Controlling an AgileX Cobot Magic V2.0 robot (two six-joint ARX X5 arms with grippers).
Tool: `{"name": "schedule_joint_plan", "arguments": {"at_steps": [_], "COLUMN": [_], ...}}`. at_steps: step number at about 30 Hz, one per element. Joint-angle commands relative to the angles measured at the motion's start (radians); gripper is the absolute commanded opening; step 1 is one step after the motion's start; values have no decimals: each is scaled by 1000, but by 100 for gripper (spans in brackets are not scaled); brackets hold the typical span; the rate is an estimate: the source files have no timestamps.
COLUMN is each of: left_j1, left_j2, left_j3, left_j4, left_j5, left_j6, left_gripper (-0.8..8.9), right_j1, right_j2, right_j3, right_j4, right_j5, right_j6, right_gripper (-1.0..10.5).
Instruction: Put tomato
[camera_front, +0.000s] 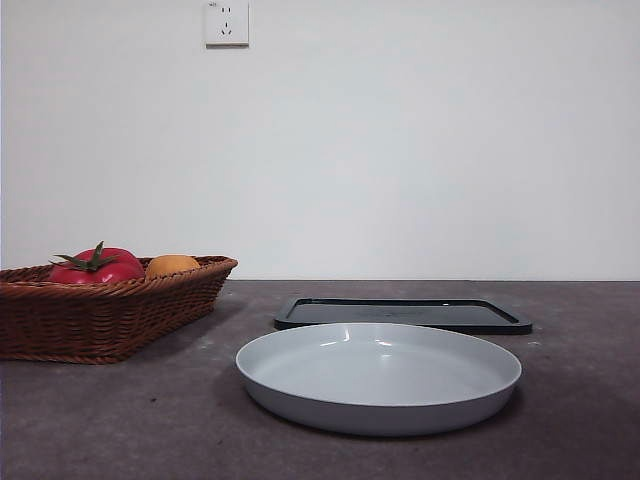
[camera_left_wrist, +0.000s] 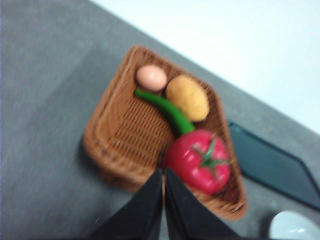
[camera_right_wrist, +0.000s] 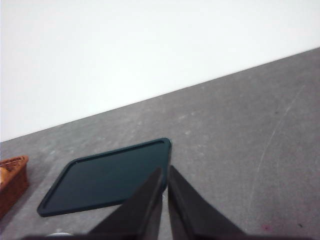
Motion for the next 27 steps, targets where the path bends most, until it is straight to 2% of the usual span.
{"name": "schedule_joint_plan", "arguments": {"at_steps": [1,5,16,19,27], "left_j1": [0,0,-2,-15,-107], "left_j2": [19,70,354,431,565], "left_j3": [72,169,502,594,784], "left_j4": [-14,-66,-334,-406,-575], "left_j5": [19,63,246,288,291], "left_j6": [2,39,257,307,379], "left_gripper": [10,10,9,10,10], "right_j1": [-1,-1,5,31,145], "right_j2": [32,98,374,440,587], "right_j3": [63,159,488,574,751], "right_j4": [-24,-82,-359,-431,-649], "right_j5": [-29,-90,-296,-322,-372], "right_j6": [-19,-40,-188,-217,-293], "right_gripper": [9,9,9,9,9]}}
